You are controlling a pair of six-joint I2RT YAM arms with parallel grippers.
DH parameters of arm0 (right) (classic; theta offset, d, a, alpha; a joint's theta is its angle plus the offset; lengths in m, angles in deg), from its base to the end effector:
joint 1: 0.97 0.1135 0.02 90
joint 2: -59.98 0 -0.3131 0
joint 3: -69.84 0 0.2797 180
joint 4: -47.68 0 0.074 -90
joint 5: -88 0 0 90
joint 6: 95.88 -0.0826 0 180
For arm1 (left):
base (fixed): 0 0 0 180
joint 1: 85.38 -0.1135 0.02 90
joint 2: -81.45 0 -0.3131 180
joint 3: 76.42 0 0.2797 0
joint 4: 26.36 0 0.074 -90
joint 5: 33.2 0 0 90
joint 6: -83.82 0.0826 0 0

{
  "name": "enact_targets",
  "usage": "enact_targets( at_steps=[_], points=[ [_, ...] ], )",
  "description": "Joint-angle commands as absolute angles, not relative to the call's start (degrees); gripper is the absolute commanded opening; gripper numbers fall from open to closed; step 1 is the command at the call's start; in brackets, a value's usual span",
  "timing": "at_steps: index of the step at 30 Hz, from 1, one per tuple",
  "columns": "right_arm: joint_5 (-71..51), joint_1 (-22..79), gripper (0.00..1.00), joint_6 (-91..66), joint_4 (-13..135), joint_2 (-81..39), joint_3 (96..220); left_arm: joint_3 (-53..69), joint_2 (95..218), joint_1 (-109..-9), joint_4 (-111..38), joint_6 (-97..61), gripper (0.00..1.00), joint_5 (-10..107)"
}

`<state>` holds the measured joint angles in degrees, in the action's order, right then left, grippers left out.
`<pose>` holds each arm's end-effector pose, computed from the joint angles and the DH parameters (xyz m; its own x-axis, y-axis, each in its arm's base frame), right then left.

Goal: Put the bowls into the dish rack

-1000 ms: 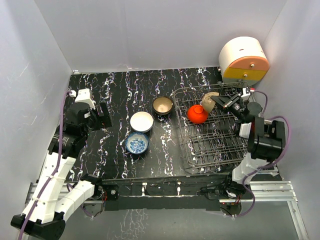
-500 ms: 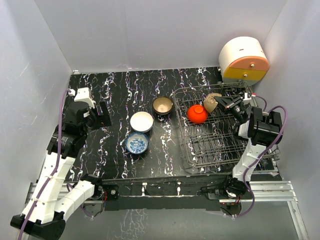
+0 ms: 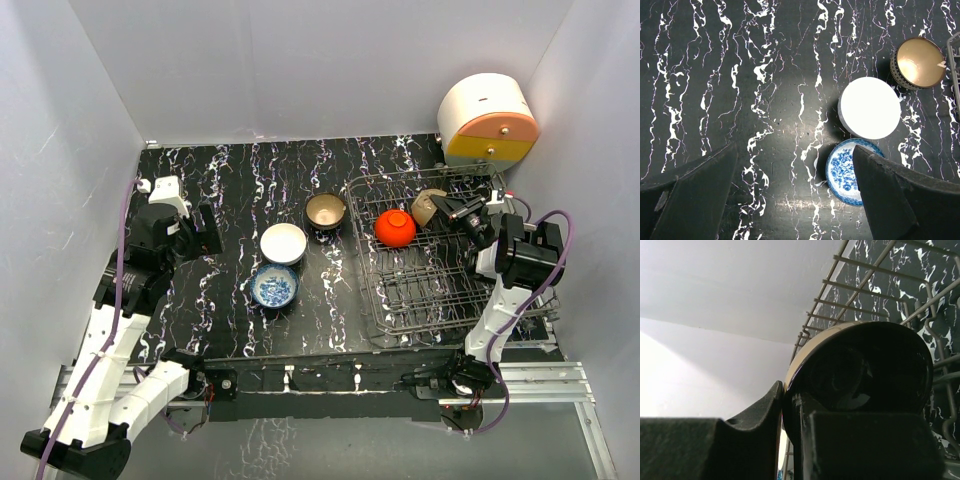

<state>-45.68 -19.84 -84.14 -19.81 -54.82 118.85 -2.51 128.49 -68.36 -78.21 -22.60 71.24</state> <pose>0.3967 -0.0753 0.1466 -0.4048 0.8867 -0.2234 -0.1128 0.1941 0.9745 0.1932 -0.0376 0.4040 -0.4064 -0.1619 -0.8993 -0.0496 0.9866 -0.1552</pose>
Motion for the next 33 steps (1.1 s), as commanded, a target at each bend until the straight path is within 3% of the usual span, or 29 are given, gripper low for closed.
enact_targets(
  at_steps=[1, 20, 33],
  points=[
    [-42.49, -21.0, 0.12, -80.73, -17.31, -51.43, 118.55, -0.35, 127.67, -68.14, -79.14, -21.73, 0.97, 71.85],
    [-38.18, -24.19, 0.28, -80.53, -13.9, -44.42, 106.47, -0.89, 127.37, -68.15, -79.09, -22.13, 0.97, 71.02],
    [-32.57, -28.42, 0.37, -71.02, 12.35, -28.37, 105.24, -2.17, 126.47, -68.11, -78.66, -23.09, 0.97, 70.49]
  ],
)
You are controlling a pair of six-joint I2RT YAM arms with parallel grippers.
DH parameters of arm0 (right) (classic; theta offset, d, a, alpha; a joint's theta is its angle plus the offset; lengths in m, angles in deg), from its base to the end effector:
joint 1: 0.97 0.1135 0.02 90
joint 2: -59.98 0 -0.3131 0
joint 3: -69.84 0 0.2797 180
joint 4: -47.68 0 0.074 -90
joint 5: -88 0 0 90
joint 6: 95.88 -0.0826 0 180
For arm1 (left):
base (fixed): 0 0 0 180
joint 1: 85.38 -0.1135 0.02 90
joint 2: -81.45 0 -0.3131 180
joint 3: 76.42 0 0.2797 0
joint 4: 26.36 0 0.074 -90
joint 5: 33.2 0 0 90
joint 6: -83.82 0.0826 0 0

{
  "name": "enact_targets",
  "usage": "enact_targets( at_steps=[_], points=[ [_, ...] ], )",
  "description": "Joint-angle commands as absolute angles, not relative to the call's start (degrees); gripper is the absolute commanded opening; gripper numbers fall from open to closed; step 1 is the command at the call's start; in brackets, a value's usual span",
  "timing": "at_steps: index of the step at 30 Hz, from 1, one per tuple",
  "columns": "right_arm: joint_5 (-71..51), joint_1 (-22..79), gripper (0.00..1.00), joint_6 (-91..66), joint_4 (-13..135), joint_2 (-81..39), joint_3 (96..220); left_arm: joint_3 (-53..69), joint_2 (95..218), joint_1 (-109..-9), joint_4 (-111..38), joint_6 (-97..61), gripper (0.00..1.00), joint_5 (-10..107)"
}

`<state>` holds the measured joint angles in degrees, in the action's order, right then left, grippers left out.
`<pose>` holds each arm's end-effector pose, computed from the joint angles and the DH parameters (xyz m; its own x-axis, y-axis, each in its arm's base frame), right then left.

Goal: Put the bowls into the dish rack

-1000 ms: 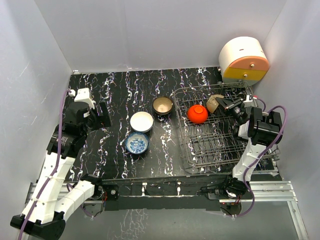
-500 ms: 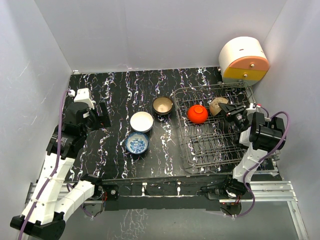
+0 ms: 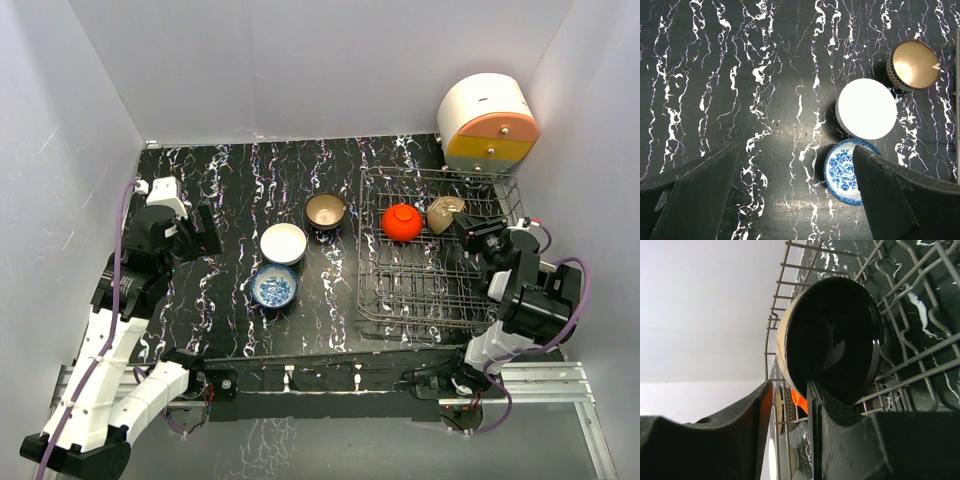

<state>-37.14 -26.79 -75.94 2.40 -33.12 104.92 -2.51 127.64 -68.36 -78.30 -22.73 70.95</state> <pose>0.3116 -0.0979 0.1577 -0.2079 0.9546 -0.2133 0.1357 0.2441 0.9602 0.1889 -0.0367 0.4063 -0.3961 -0.1676 -0.9028 -0.0440 0.9855 -0.1636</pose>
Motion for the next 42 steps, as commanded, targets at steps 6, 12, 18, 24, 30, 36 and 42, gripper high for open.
enact_targets(
  at_steps=[6, 12, 18, 24, 30, 36, 42],
  points=[
    [-28.92, -28.66, 0.4, -66.2, 23.76, -24.47, 107.59, -2.67, 125.87, -68.15, -78.72, -23.32, 0.97, 70.28],
    [-28.74, -28.97, 0.4, -62.79, 28.24, -23.37, 109.12, -3.27, 124.86, -68.15, -78.96, -23.4, 0.97, 70.67],
    [-24.97, -27.74, 0.45, -47.54, 42.34, -14.62, 116.98, -3.43, 124.68, -68.15, -79.04, -23.4, 0.97, 70.6],
    [-19.64, -21.23, 0.46, -36.32, 56.21, -12.31, 127.67, -4.9, 124.8, -68.14, -76.95, -23.4, 0.97, 69.56],
    [-7.18, -7.49, 0.46, -30.3, 64.78, -18.24, 138.69, -4.5, 125.52, -68.15, -76.11, -23.47, 0.97, 67.84],
    [-1.82, -2.88, 0.47, -28.71, 71.15, -29.09, 148.63, -4.43, 124.75, -68.08, -76.08, -22.9, 0.97, 68.24],
    [3.47, -1.42, 0.47, -27.14, 75.41, -38.89, 156.78, -4.0, 125.26, -68.15, -76.32, -22.02, 0.97, 68.85]
  ],
)
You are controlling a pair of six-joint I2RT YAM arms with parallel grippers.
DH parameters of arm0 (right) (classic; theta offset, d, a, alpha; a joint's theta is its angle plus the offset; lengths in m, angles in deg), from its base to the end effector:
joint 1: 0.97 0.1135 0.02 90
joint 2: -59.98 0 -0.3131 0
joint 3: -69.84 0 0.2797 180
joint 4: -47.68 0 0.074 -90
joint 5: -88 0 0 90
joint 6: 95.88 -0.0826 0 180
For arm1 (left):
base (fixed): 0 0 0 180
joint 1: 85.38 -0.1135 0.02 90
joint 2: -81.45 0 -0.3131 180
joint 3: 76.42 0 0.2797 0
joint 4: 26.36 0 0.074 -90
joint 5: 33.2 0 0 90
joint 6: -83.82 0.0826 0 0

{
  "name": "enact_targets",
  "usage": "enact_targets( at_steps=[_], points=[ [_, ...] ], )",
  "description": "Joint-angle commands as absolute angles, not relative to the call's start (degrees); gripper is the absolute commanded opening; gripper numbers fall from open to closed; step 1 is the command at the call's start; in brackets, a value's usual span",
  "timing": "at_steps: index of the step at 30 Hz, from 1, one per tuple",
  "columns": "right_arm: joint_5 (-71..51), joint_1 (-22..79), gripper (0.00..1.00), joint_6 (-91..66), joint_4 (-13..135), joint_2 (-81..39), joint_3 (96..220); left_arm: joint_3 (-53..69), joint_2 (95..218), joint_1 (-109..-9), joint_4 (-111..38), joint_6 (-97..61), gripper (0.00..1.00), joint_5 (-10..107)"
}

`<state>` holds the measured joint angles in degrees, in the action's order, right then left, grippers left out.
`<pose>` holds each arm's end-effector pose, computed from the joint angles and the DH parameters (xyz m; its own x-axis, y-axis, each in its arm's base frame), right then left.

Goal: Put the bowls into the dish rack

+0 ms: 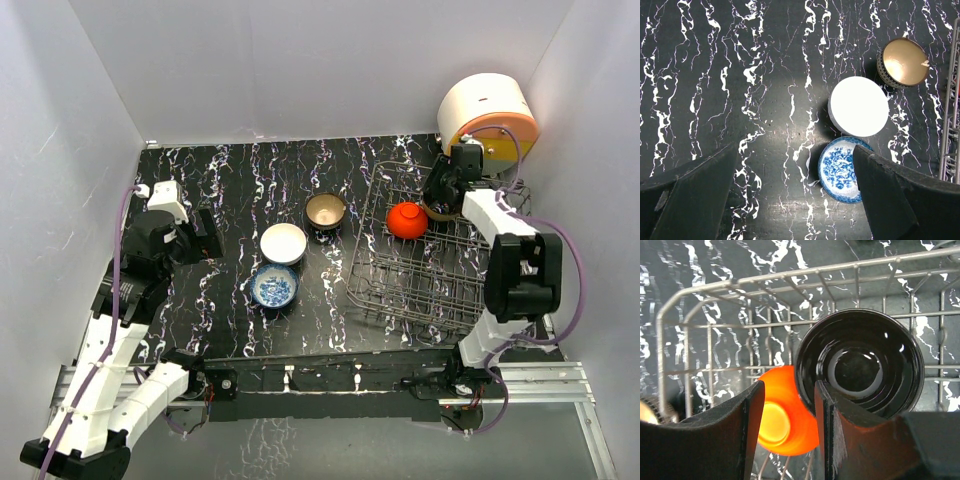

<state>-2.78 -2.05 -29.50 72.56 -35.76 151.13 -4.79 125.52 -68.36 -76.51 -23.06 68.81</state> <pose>0.4432 -0.0072 0.2560 -0.5773 0.4116 -0.7052 0.2615 0.9114 0.3178 0.1828 -0.0380 0.4012 -0.3813 -0.1803 -0.9067 -0.0085 0.9814 -0.1916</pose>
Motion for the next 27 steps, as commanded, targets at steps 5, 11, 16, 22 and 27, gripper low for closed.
enact_targets(
  at_steps=[5, 11, 16, 22, 27],
  points=[
    [5.14, 0.96, 0.47, -27.13, 75.62, -43.79, 159.19, -4.39, 125.58, -68.1, -76.0, -21.57, 0.97, 69.7],
    [9.45, 2.96, 0.47, -26.7, 75.83, -47.65, 161.21, -4.62, 126.21, -68.1, -75.89, -20.84, 0.97, 70.42],
    [16.12, 4.74, 0.46, -24.82, 76.93, -50.5, 162.6, -4.62, 126.4, -68.14, -76.22, -20.18, 0.97, 70.96],
    [23.22, 5.27, 0.43, -23.37, 79.1, -52.94, 163.96, -4.79, 126.67, -68.14, -76.16, -19.9, 0.97, 71.25],
    [23.9, 5.26, 0.19, -23.18, 79.07, -52.23, 163.74, -4.79, 127.09, -68.15, -75.85, -19.89, 0.97, 71.2]
  ],
)
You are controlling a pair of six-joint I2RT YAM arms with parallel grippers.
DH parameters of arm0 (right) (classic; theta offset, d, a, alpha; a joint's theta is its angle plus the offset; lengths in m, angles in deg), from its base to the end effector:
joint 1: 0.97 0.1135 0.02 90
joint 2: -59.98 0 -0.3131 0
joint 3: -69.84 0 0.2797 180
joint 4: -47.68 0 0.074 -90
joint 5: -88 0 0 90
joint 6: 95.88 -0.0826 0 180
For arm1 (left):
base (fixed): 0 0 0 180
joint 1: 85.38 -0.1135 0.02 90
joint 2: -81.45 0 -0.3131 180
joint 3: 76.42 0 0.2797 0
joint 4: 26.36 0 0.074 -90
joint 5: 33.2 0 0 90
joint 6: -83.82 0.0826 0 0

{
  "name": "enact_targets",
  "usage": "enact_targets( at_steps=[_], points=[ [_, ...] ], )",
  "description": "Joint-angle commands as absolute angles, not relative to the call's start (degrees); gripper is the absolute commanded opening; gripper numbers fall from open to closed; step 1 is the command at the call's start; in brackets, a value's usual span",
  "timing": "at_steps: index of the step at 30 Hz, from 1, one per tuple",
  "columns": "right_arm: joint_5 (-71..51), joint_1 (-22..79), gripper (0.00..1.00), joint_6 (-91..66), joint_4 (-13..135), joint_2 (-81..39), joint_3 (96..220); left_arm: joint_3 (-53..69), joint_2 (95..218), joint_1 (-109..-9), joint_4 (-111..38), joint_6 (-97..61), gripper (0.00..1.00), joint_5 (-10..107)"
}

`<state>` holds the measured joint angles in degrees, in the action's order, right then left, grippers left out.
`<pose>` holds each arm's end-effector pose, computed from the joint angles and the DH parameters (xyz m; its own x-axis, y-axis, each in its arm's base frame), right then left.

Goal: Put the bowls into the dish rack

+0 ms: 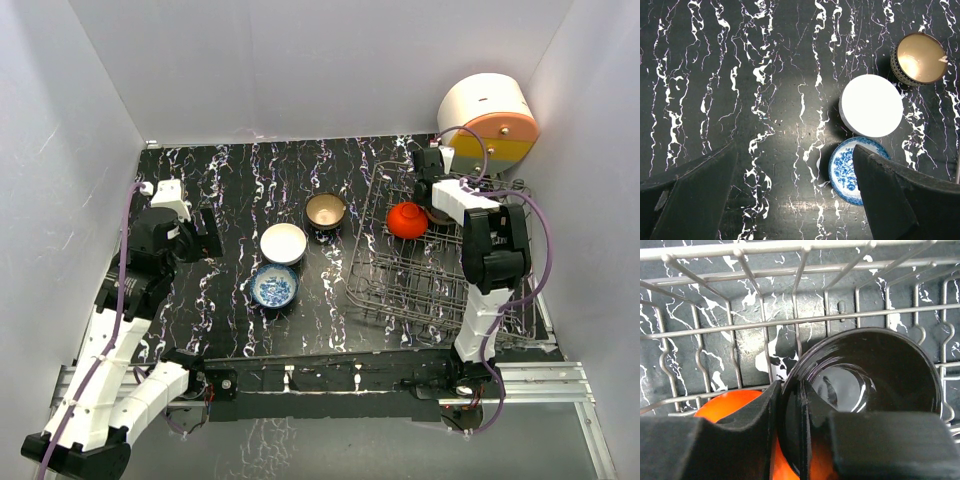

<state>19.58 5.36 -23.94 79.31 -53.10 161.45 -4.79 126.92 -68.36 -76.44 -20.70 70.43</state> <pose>0.4939 0.0242 0.1786 -0.7194 0.2102 -0.6620 0.3576 0.9292 -0.0935 0.1898 -0.0377 0.3975 -0.3950 -0.1339 -0.9089 -0.0212 0.9904 -0.1367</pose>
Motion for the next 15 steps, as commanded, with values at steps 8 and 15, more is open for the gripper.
enact_targets(
  at_steps=[8, 15],
  points=[
    [13.46, 5.19, 0.08, -25.48, 72.15, -42.75, 157.19, -4.7, 127.13, -68.13, -75.78, -19.89, 0.97, 71.21],
    [1.17, 3.33, 0.08, -32.19, 57.16, -27.87, 144.87, -4.55, 126.88, -68.15, -76.46, -19.63, 0.97, 71.3]
  ],
)
